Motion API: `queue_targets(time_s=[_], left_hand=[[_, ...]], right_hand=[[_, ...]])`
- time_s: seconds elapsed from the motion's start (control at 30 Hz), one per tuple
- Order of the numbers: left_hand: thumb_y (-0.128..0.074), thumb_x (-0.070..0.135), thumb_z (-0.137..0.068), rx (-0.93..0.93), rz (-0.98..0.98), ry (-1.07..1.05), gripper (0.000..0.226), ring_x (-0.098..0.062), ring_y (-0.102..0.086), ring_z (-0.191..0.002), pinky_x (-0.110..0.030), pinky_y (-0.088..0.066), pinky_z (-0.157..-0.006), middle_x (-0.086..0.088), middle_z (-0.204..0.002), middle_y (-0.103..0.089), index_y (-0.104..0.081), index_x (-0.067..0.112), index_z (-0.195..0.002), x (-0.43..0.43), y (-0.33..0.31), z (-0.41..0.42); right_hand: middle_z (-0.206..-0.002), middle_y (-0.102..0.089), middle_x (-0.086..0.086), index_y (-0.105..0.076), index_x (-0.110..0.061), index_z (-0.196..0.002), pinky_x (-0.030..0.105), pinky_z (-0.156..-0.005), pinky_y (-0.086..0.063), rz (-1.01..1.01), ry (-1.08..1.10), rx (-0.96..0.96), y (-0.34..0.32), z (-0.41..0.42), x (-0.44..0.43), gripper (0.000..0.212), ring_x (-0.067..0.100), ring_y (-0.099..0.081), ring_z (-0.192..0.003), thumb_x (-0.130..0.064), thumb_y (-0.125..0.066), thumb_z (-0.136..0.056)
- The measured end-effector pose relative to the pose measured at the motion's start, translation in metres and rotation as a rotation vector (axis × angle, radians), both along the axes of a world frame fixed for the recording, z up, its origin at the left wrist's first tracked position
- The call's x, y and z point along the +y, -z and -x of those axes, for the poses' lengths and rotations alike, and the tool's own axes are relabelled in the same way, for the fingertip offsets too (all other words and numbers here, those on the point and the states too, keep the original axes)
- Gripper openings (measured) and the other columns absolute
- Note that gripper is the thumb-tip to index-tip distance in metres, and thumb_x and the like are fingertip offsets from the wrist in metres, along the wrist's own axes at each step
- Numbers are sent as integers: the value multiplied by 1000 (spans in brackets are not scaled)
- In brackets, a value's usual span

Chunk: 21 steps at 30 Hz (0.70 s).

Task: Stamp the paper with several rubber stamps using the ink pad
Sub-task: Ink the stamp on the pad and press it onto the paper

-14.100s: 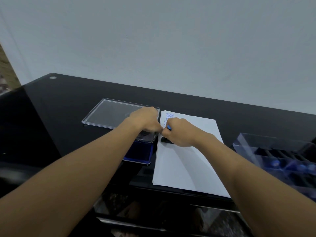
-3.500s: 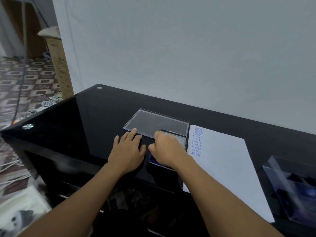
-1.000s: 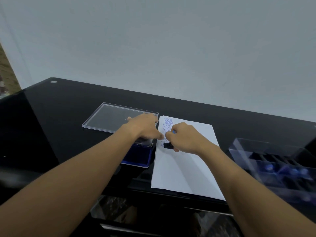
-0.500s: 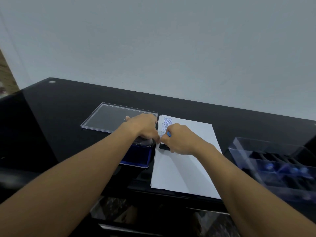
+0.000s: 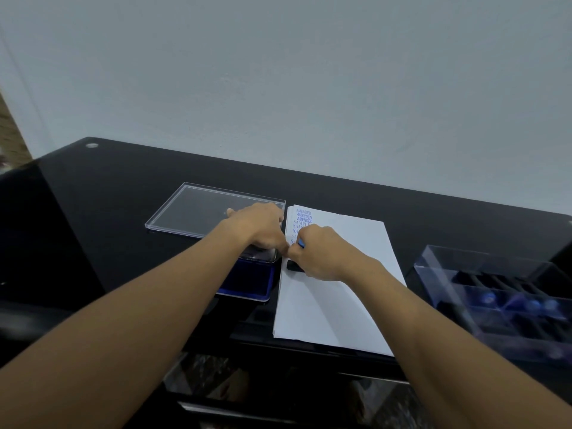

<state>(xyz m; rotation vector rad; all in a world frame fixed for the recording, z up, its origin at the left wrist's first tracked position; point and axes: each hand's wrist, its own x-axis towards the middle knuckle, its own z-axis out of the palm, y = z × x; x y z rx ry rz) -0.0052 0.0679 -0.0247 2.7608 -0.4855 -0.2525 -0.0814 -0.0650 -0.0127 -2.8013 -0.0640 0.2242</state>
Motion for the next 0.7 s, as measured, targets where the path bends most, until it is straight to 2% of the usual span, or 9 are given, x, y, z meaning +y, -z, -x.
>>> queue_targets(time_s=[0.23, 0.4, 0.53, 0.7], left_hand=[[-78, 43, -72, -4, -4, 2, 30, -23, -58, -95, -60, -33, -102, 5, -93, -64, -56, 25, -79, 2, -1, 1], [-77, 39, -72, 2, 2, -8, 26, -22, -56, -95, -63, -30, -105, 7, -92, -63, -55, 26, -79, 2, -1, 2], [-75, 38, -74, 11, -1, -10, 24, -23, -56, -98, -66, -28, -107, 7, -95, -63, -55, 28, -82, 2, 0, 3], [-73, 41, -75, 11, -13, -21, 27, -23, -56, -101, -67, -25, -108, 6, -99, -63, -59, 29, -94, 1, 3, 0]], right_hand=[[-76, -45, 4, -36, -18, -72, 31, -50, -30, 9, -16, -33, 11, -2, 1, 32, 18, -44, -62, -31, -47, -100], [-75, -43, 5, -29, -21, -72, 31, -50, -29, -3, -18, -67, 18, 3, 1, 33, 19, -41, -60, -30, -44, -100], [-86, -51, 12, -30, -22, -73, 33, -53, -31, -37, 7, -82, 21, 3, 3, 31, 24, -43, -64, -29, -44, -99], [-86, -52, 11, -31, -22, -73, 33, -55, -33, -46, 18, -86, 22, 3, 5, 30, 24, -45, -67, -30, -43, -99]])
